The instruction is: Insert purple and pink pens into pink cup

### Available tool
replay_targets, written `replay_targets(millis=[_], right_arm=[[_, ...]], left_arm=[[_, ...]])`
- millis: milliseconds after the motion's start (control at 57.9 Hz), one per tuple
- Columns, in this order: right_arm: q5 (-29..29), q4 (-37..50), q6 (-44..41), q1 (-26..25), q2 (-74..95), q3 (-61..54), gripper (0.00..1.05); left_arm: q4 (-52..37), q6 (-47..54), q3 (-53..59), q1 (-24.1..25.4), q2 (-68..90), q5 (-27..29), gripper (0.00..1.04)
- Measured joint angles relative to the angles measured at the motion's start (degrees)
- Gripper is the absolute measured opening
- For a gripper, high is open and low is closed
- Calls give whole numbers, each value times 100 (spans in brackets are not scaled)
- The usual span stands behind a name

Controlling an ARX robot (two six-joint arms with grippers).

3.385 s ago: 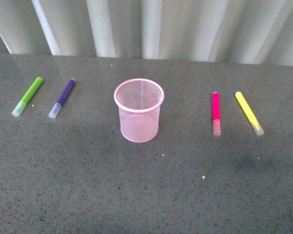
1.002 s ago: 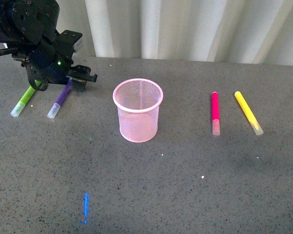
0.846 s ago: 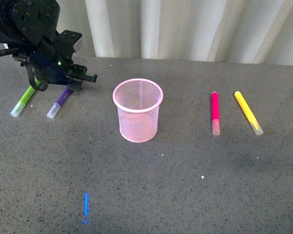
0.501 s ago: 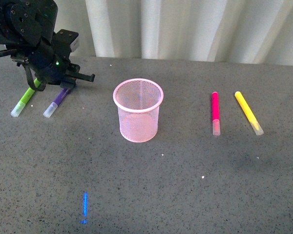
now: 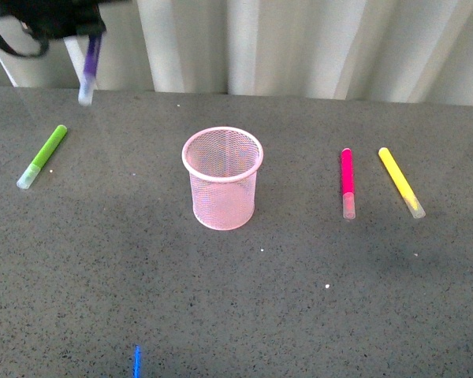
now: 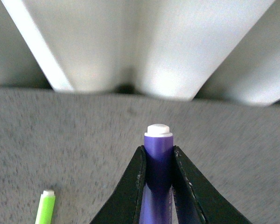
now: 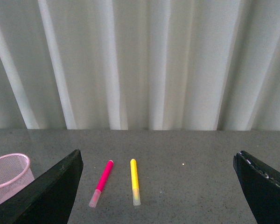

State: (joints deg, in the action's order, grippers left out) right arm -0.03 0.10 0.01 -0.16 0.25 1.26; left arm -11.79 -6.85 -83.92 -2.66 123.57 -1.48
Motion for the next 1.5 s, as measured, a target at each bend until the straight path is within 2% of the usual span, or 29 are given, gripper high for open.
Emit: replay_targets(millis=[138,259,432,553,760,898,1157,1503], right_arm=[[0,0,0,0,0,0,98],[0,0,0,0,0,0,98],[0,0,0,0,0,0,98],[0,0,0,0,0,0,98],[0,0,0,0,0,0,98],[0,-2,0,0,0,0,98],[0,0,0,0,0,0,98],[0,0,0,0,0,0,98]], left_arm=[[-1379,-688,964,120,-1115,-7,13],[-2752,-1255,2006,101,-1757,203,13],[-3915,-1493,2905,-334,-1816,455,13],[-4701,-1770,3265,-903,-1582,636,13],[-5495,-2253,3482,-1596,-1150,1075,13],[-6006,-2524,3508,-1851,-859,1239,13],[-6758,-2789,3604,-2079,-142,1447,13],[-6804,-2796,3604,-2076,72,1449,13]])
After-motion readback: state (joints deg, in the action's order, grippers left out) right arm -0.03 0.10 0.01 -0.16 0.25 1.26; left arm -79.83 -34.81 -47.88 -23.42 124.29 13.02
